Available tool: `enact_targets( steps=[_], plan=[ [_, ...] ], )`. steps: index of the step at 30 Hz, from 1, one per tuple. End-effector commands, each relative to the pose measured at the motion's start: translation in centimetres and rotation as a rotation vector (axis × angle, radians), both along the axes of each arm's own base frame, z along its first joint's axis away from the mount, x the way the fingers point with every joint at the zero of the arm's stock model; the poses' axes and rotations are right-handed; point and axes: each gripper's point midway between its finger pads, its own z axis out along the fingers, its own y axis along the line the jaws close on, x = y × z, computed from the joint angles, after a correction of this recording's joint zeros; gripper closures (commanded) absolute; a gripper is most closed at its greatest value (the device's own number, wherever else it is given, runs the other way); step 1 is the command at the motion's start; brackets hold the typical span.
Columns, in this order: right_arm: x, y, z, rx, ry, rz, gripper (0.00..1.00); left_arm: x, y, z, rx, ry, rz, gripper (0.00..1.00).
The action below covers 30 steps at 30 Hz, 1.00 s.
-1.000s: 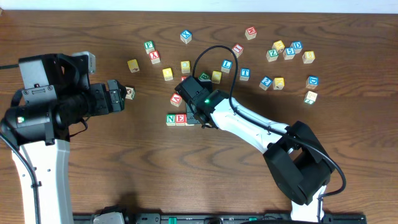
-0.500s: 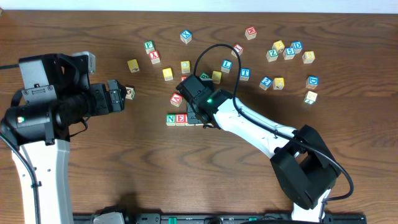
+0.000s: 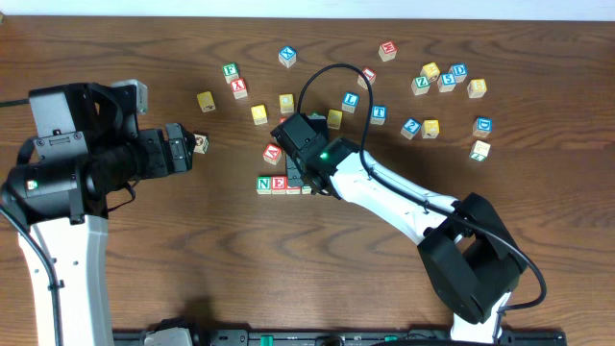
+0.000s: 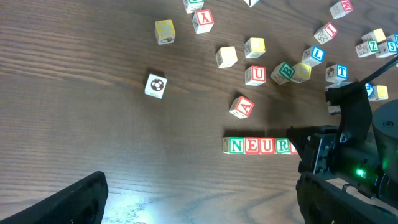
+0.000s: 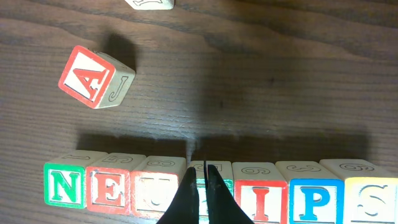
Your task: Spell out NEURIPS
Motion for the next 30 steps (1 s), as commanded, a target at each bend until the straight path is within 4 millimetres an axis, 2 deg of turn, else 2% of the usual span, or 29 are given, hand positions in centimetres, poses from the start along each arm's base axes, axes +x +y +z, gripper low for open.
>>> enact_targets(
  steps=[1, 9, 18, 30],
  plan=[
    [-0.2, 0.4, 1.2, -0.007, -0.039, 0.02, 0.99, 0.0, 0.0, 0.7, 0.004, -0.021, -0.008, 0.05],
    [-0.2, 0.3, 0.8, -0.017, -0.036, 0.018, 0.99, 0.0, 0.0, 0.7, 0.003, -0.02, -0.008, 0.05],
    [-0.6, 0.6, -0.8, -0.039, -0.012, 0.028, 0.99, 0.0, 0.0, 0.7, 0.004, -0.021, -0.008, 0.05],
    [-0.6, 0.6, -0.8, -0.045, -0.016, 0.03, 0.99, 0.1, 0.0, 0.7, 0.003, -0.02, -0.008, 0.05]
  ],
)
